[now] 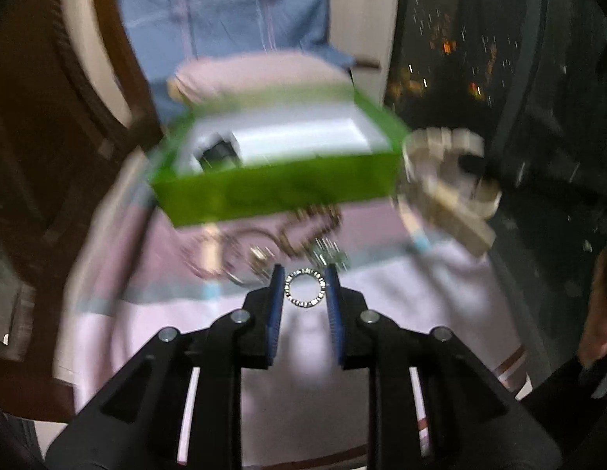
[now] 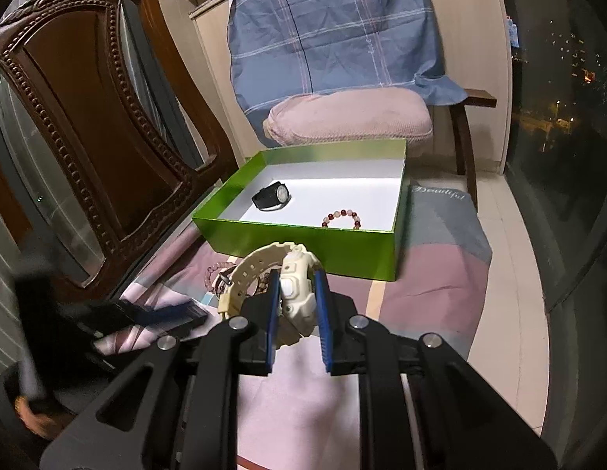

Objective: Organize jewelry
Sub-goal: 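Carry the silver ring and white watch over the green box with both tools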

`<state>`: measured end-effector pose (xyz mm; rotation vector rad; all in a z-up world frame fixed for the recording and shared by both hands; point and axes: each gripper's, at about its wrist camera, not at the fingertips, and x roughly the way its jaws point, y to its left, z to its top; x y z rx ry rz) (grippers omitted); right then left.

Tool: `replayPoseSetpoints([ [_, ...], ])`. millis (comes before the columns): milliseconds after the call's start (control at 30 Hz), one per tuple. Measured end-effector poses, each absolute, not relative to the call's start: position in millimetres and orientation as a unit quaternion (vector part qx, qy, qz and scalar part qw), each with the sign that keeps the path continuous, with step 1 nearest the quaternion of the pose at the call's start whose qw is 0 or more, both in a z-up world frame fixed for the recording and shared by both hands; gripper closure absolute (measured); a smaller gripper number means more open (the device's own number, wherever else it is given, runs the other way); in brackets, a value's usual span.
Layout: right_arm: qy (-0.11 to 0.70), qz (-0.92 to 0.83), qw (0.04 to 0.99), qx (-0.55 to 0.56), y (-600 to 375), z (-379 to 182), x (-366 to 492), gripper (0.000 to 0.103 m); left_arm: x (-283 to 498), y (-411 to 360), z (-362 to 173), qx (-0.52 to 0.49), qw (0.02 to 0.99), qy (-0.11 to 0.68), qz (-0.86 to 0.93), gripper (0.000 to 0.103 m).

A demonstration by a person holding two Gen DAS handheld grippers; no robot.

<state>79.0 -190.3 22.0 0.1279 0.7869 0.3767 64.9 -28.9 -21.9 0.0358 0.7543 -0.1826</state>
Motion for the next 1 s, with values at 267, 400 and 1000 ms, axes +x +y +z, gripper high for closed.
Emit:
replayPoseSetpoints([
  [267, 0.354, 0.151, 0.922, 0.048, -189, 26, 37, 0.085, 30, 20, 34, -0.003, 0.961, 0.272, -0.04, 0.082],
  [400, 0.338, 0.136, 0.93, 0.043, -187, 26, 23, 0.085, 29, 24, 32, -0.01, 0.96, 0.277, -0.038, 0.082],
  [1000, 0.329, 0.126, 0.936, 0.031, -180, 23, 24, 0.085, 39, 24, 15, -0.018, 0.947, 0.316, -0.049, 0.082],
])
